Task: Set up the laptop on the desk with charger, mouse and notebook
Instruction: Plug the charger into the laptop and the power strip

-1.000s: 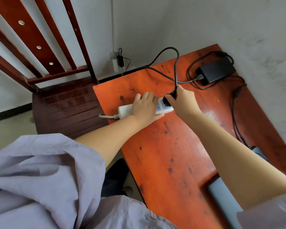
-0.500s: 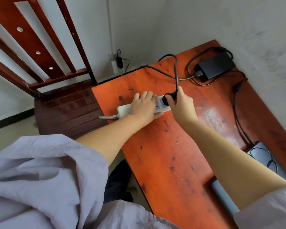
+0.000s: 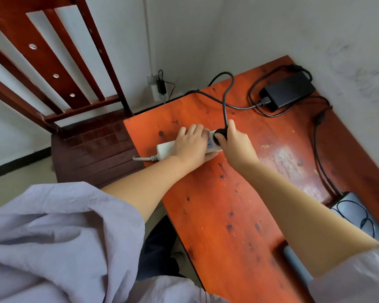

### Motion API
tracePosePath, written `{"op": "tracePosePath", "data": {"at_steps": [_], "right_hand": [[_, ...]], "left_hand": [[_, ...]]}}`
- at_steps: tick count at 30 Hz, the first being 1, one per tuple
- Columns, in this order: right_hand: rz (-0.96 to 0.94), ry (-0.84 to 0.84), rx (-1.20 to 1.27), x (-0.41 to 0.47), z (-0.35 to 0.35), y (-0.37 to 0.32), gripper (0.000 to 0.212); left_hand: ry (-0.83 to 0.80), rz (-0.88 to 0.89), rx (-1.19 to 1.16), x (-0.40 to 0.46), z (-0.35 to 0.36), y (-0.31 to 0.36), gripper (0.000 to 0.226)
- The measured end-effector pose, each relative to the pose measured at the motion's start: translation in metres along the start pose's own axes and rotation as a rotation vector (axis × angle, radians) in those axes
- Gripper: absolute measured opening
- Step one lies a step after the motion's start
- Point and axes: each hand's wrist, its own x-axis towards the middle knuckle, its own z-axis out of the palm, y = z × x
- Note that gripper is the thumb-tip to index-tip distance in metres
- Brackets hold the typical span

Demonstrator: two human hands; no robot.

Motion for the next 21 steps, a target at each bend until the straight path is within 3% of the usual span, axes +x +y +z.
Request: {"op": "tracePosePath", "data": {"at_steps": [8,11,14,17,21], "right_hand": [[0.091,-0.021,-0.049,0.001,-0.004,-0.011,0.018],[0.149,-0.077,0.149,-0.006,-0.01,-0.012,0.013],[0.143,-0.089,0.235,-0.04,-0.016,0.011,0.031],[0.179,0.05,0.19,-0.09,-0.026,0.059,0.035],[0.322,0.322,0.161,-0.162,-0.054,0.119,0.027]], "left_hand": [[-0.093,-0.051,0.023,0.003,-0.008,0.008,0.056],[-0.161,-0.085,0.071,0.004,-0.013,0.015,0.058],[-0.204,-0.101,0.079,-0.007,-0.015,0.016,0.066],[-0.048,0.007,0.079,-0.034,-0.015,0.015,0.061],[0.103,0.372,0.004,-0.051,-0.004,0.045,0.035]]}}
